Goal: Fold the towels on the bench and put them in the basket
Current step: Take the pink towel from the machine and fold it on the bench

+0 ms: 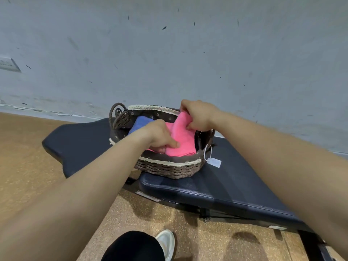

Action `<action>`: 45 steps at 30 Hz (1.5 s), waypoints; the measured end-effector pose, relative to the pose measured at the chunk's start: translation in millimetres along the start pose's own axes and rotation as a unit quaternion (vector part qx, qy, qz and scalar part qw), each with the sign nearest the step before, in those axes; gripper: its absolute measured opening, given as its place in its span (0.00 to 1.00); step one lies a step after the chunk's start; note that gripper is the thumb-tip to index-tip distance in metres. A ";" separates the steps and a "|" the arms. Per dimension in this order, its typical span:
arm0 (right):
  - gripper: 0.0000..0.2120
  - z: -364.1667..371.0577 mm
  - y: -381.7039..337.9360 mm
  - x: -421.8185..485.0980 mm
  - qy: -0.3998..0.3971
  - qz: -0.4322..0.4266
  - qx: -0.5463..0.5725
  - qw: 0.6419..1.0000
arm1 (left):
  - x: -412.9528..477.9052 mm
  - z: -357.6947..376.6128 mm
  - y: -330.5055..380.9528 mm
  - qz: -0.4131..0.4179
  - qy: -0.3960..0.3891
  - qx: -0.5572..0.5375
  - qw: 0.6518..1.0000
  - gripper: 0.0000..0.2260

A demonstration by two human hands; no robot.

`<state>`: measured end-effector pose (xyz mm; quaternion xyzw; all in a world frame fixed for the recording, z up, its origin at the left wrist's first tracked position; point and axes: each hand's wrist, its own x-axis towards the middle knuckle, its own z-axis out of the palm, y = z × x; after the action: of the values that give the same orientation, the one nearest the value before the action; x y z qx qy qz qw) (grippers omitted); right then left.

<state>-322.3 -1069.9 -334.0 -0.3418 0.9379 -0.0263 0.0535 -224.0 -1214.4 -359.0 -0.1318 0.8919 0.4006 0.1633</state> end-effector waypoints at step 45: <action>0.35 16.4 -29.8 2.7 -0.175 -0.017 -0.242 0.954 | 45.6 -39.6 -28.1 0.099 -0.040 0.367 0.924 0.46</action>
<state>-303.4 -1094.6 -347.9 -0.3595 0.8863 0.2605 0.1319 -262.6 -1267.3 -371.2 0.0421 0.9777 0.0638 0.1954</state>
